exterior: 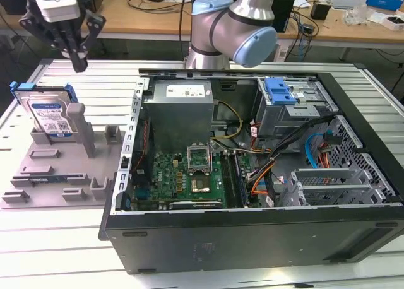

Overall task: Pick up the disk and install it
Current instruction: 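Reach for the disk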

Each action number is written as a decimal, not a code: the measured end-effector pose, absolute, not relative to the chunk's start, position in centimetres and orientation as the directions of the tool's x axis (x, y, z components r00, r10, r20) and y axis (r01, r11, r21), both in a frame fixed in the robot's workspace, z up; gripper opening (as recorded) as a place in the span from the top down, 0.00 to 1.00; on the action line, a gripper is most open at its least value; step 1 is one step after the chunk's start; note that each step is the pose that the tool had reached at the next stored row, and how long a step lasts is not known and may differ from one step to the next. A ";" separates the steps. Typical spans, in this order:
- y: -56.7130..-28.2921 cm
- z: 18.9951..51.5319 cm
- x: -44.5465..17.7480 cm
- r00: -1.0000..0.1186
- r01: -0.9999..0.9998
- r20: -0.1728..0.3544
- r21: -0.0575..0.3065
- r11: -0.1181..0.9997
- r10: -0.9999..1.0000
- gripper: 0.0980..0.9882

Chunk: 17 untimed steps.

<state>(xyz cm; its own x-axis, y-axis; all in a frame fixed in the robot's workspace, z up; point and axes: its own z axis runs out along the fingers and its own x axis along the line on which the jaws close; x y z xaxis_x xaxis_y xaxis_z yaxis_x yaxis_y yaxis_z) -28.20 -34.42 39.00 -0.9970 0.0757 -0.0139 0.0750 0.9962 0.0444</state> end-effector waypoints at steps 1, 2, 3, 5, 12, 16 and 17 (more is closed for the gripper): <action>-34.3 39.0 -28.5 -0.997 0.075 -0.014 0.044 0.996 0.076 0.99; -34.2 39.0 -28.9 -0.997 0.075 -0.014 0.044 0.996 0.075 0.99; -34.0 39.0 -29.3 -0.997 0.075 -0.013 0.044 0.996 0.075 0.99; -33.7 38.9 -30.0 -0.997 0.075 -0.013 0.044 0.996 0.076 0.99; -32.9 38.8 -32.0 -0.997 0.075 -0.010 0.044 0.996 0.075 0.99; -32.5 38.7 -33.0 -0.997 0.075 -0.008 0.044 0.996 0.076 0.99; -32.4 38.7 -33.2 -0.997 0.075 -0.008 0.044 0.996 0.075 0.99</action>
